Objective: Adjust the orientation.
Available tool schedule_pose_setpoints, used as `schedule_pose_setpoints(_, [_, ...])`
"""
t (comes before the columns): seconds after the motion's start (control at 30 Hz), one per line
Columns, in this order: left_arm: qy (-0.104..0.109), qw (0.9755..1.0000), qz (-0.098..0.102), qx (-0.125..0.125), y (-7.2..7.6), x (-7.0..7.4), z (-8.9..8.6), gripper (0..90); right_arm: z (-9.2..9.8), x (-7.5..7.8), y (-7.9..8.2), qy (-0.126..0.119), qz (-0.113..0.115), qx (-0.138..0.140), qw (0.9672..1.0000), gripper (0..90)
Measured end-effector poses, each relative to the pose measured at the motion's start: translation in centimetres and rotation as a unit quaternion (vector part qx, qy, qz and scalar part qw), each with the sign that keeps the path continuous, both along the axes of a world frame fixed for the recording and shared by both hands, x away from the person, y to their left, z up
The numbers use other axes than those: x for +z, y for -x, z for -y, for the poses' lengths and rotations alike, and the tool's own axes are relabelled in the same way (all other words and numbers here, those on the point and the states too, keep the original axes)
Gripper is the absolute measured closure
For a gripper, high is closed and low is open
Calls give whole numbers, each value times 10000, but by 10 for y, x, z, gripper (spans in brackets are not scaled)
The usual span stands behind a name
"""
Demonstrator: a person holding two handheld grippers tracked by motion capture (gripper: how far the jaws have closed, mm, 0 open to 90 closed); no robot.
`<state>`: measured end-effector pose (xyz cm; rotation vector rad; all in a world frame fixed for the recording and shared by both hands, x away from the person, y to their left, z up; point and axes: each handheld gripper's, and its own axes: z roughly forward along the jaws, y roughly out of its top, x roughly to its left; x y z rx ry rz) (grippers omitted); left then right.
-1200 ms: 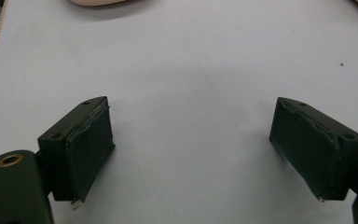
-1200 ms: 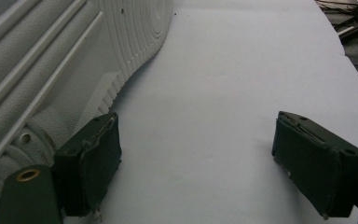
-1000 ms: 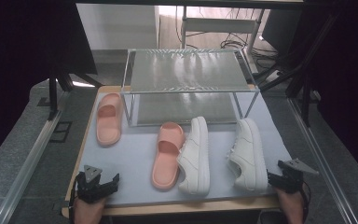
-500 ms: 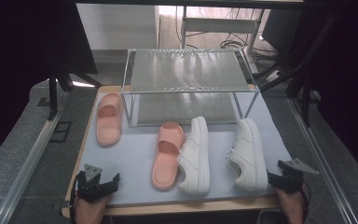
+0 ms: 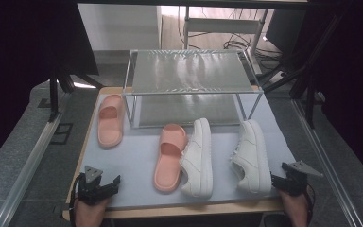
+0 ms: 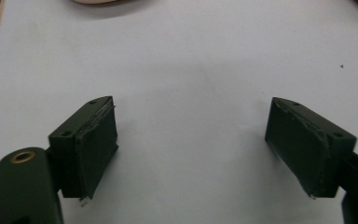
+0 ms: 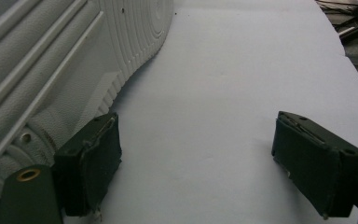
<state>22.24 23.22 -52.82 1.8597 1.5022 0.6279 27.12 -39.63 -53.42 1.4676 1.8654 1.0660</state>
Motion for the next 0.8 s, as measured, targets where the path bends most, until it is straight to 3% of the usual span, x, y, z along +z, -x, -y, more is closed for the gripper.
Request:
schedule_pose_setpoints(0.03, [0,10000,0,0,0,0,0,183,0,0,0,1,-1,0,10000,159])
schedule_pose_setpoints(0.07, [176,9998,-44,-49,-1,2,-1,193,0,0,0,2,0,0,10000,159])
schedule_pose_setpoints(0.13, [270,9996,-32,-89,-1,5,-1,198,0,0,0,2,0,0,10000,159])
schedule_pose_setpoints(0.4, [452,9987,138,-203,-8,20,1,189,0,0,0,0,-1,-3,10000,159])
schedule_pose_setpoints(0.67, [243,9993,180,-237,-19,28,-1,192,0,0,0,-1,-1,-7,10000,158])
schedule_pose_setpoints(0.8, [201,9993,159,-287,-33,34,-3,197,0,0,0,-2,-1,-6,10000,158])
